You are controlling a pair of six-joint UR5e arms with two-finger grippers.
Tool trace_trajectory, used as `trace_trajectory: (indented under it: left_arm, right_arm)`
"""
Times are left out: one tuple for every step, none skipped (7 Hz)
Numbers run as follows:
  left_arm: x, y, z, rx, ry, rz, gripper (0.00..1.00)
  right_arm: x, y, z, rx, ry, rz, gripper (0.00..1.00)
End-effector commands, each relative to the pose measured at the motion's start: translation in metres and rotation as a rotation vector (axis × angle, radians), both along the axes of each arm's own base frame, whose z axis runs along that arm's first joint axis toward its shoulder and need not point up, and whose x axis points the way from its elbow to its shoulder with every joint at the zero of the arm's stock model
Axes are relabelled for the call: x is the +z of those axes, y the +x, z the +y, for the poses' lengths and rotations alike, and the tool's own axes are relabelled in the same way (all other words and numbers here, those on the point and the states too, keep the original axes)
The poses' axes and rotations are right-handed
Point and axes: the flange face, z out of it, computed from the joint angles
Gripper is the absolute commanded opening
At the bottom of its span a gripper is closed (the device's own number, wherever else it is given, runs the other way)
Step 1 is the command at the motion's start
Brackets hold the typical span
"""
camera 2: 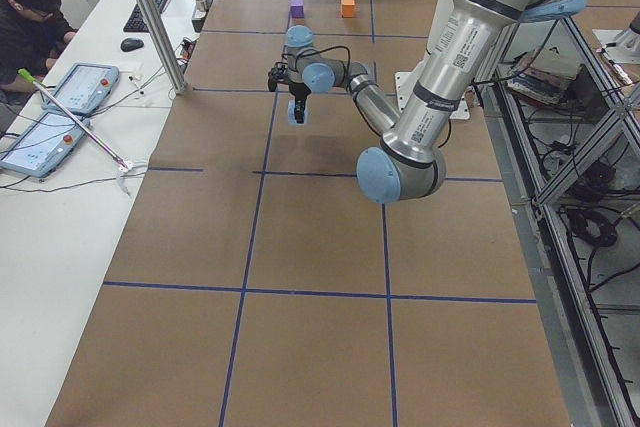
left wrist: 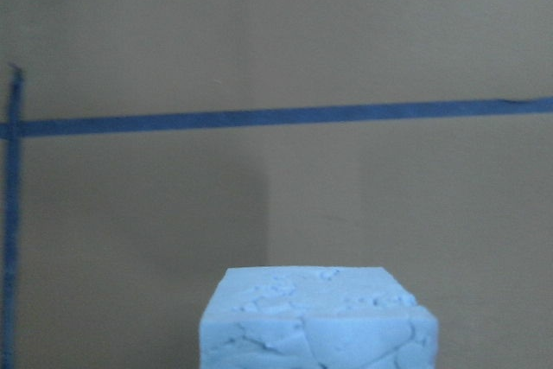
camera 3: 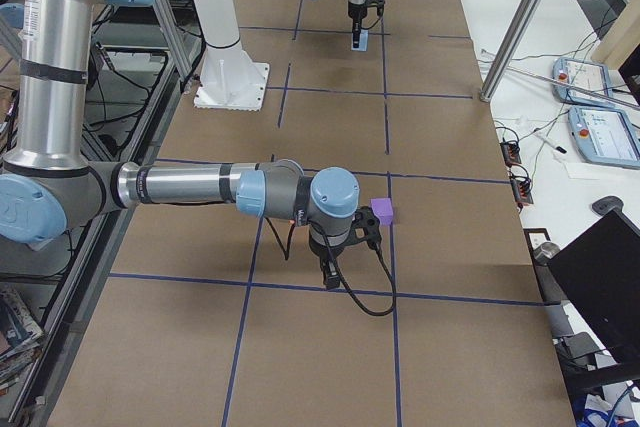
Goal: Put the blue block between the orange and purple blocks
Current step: 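Carry the light blue cube with the left gripper toward the table center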
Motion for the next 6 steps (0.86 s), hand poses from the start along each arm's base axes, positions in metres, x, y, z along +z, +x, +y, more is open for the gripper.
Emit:
trace_trajectory:
  left_arm:
    - [-0.068,0.096,0.017,-0.046,-0.029,-0.003,0.35]
    - [-0.081,0.122,0.020,-0.046,-0.055,-0.011,0.35]
    - [-0.082,0.133,0.027,-0.032,-0.056,-0.016,0.43]
    - [-0.073,0.146,0.039,-0.010,-0.060,-0.033,0.59]
    - [-0.067,0.151,0.036,-0.018,-0.050,-0.037,0.80]
    - [-0.069,0.152,0.035,-0.027,-0.040,-0.020,1.00]
  right_arm:
    - [0.002,0.000,0.000,0.000,-0.004,0.000,1.00]
    - [0.002,0.000,0.000,0.000,-0.005,0.001,1.00]
    - [0.003,0.000,0.000,0.000,-0.006,0.001,1.00]
    - [0.003,0.000,0.000,0.000,-0.006,0.001,1.00]
    - [0.003,0.000,0.000,0.000,-0.006,0.001,1.00]
    - [0.002,0.000,0.000,0.000,-0.005,0.001,1.00]
